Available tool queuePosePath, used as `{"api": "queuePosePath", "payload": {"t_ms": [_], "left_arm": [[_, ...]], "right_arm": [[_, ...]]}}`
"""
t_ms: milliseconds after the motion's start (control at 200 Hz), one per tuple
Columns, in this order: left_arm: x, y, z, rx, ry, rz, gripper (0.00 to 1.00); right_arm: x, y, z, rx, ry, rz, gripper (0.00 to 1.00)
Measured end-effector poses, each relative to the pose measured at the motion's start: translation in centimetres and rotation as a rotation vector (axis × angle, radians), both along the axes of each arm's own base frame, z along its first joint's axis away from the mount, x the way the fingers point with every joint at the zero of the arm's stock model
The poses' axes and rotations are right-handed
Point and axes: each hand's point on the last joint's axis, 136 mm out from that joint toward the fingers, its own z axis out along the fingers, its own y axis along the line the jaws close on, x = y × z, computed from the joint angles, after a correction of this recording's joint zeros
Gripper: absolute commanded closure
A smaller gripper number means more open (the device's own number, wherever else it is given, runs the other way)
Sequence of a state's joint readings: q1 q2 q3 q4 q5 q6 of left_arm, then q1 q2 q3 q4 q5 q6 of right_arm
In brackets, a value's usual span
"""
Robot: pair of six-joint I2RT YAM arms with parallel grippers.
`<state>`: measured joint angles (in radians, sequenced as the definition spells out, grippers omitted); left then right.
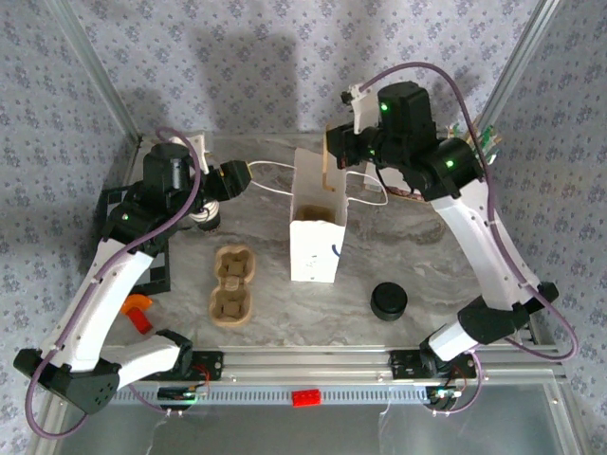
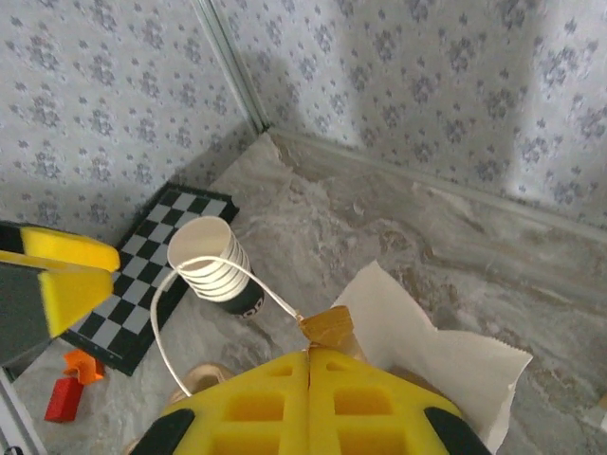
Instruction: Pack the takeout coffee
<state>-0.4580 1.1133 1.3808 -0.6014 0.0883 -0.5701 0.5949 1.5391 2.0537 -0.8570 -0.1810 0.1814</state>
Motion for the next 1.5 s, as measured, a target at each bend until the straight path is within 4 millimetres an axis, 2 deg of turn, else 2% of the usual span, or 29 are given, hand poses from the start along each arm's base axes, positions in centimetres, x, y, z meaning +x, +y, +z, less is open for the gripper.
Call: {"api": "queuePosePath", "payload": {"t_ms": [85, 190, 290, 400, 490, 580, 675, 745, 800, 905, 960, 1079, 1179, 1284, 1449, 1499], "left_arm": [[0.0, 0.0, 0.0, 0.000, 0.001, 0.000, 0.37], [0.1, -0.1, -0.1, 0.001, 0.002, -0.001, 0.37], [0.3, -0.2, -0.3, 0.004, 0.009, -0.002, 0.37], [0.7, -0.6, -0.4, 0.004, 0.018, -0.012, 0.37], [1.1, -1.1, 0.0, 0.000, 0.017, -0.027, 0.37], [1.5, -1.4, 0.3, 0.003, 0.014, -0.037, 0.37], [1.9, -1.7, 0.7, 0.005, 0.006, -0.044, 0.37], [2.1, -1.8, 1.2, 0.008, -0.006, -0.047, 0.37], [2.3, -1.9, 1.6, 0.012, -0.018, -0.051, 0.36], [2.6, -1.9, 2.3, 0.024, -0.041, -0.054, 0.36], [2.7, -1.8, 2.5, 0.034, -0.051, -0.051, 0.36], [2.8, -1.6, 2.6, 0.060, -0.065, -0.047, 0.35], [2.9, -1.3, 2.4, 0.088, -0.071, -0.041, 0.35], [2.9, -1.0, 2.1, 0.116, -0.071, -0.033, 0.34], [3.1, -0.7, 1.9, 0.143, -0.078, -0.025, 0.34], [3.3, -0.5, 1.8, 0.148, -0.077, -0.021, 0.34]], "right_arm": [[0.5, 0.2, -0.6, -0.005, 0.017, -0.003, 0.58], [1.0, 0.0, -0.4, -0.004, 0.023, -0.015, 0.54], [1.3, -1.3, 0.3, 0.003, 0.020, -0.048, 0.46], [2.5, -4.3, 1.0, 0.021, 0.030, -0.139, 0.44], [4.3, -8.5, 0.0, 0.020, 0.083, -0.281, 0.37], [6.3, -14.2, -2.9, 0.031, 0.180, -0.469, 0.34], [7.7, -19.9, -8.1, 0.038, 0.326, -0.652, 0.31], [8.1, -22.6, -12.5, 0.033, 0.438, -0.744, 0.29], [8.4, -23.8, -15.6, 0.032, 0.514, -0.789, 0.28], [9.4, -25.0, -20.4, 0.041, 0.620, -0.845, 0.27], [10.2, -25.3, -22.5, 0.038, 0.660, -0.873, 0.24], [11.5, -25.0, -26.5, 0.051, 0.734, -0.921, 0.19], [11.8, -24.4, -29.4, 0.070, 0.783, -0.953, 0.18], [12.5, -23.9, -31.2, 0.086, 0.809, -0.981, 0.18], [13.8, -23.3, -32.5, 0.131, 0.816, -1.012, 0.19], [13.9, -23.3, -32.5, 0.136, 0.812, -1.023, 0.22]]}}
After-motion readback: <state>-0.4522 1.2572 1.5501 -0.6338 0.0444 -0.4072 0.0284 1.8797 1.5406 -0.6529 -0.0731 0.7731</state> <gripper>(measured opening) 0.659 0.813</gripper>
